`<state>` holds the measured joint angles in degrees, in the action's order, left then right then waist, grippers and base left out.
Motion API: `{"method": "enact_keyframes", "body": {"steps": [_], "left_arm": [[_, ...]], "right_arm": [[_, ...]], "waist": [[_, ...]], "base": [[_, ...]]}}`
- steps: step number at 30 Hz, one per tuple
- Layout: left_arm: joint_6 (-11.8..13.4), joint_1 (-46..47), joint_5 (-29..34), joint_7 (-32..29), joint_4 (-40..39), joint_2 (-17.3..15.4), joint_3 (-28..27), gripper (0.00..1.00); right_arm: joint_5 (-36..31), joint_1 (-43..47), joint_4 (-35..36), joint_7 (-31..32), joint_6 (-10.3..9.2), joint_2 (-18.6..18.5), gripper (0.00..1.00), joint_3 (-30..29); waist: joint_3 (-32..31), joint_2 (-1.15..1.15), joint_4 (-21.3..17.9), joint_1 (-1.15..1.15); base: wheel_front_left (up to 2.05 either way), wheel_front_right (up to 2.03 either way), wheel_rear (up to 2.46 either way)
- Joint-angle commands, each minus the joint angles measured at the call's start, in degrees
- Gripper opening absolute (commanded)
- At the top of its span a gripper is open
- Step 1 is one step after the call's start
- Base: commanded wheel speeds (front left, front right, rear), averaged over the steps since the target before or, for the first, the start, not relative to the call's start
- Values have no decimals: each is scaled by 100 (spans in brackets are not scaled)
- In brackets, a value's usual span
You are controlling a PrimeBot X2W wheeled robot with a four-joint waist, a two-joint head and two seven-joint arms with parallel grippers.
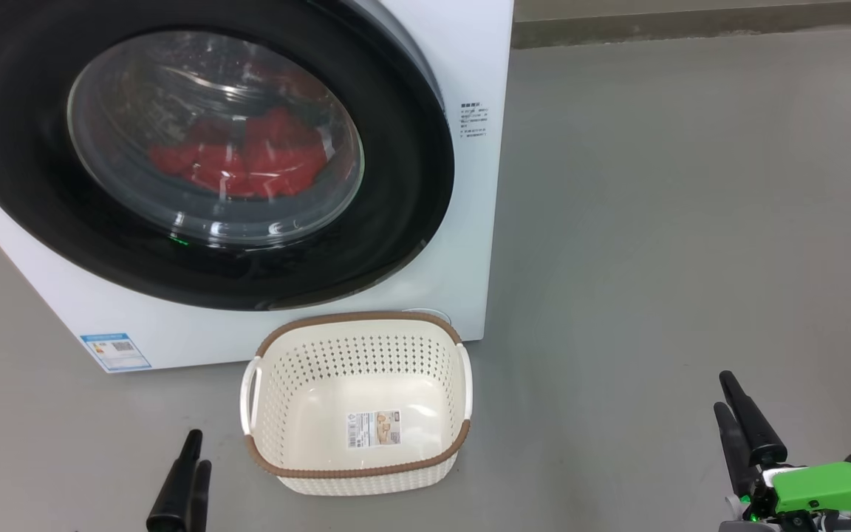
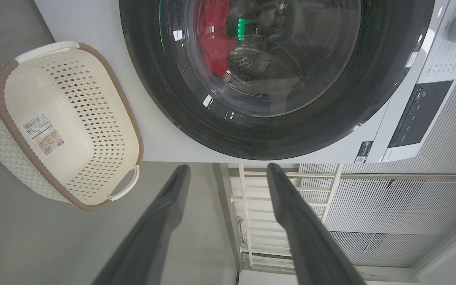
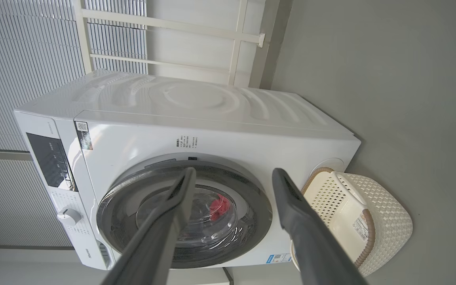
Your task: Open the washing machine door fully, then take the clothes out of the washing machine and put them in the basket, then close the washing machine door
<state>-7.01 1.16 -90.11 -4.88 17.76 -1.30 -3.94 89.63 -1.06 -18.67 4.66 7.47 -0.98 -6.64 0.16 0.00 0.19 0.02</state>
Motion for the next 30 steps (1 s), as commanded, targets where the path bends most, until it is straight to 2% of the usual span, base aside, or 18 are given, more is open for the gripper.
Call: {"method": "enact_keyframes", "body": {"steps": [1,30], "left_arm": [[-5,97,39,31,-170,-89,-35,100],[39,-78,2716,524,-607,-112,-66,100]], "right_arm": [[-32,-95,165,-29,0,-61,100,14],[-2335,31,323,-517,1,-147,100,279]], "waist": [[0,0,1,1],[27,0,37,-1]], "base": [[0,0,0],[0,0,0]]}}
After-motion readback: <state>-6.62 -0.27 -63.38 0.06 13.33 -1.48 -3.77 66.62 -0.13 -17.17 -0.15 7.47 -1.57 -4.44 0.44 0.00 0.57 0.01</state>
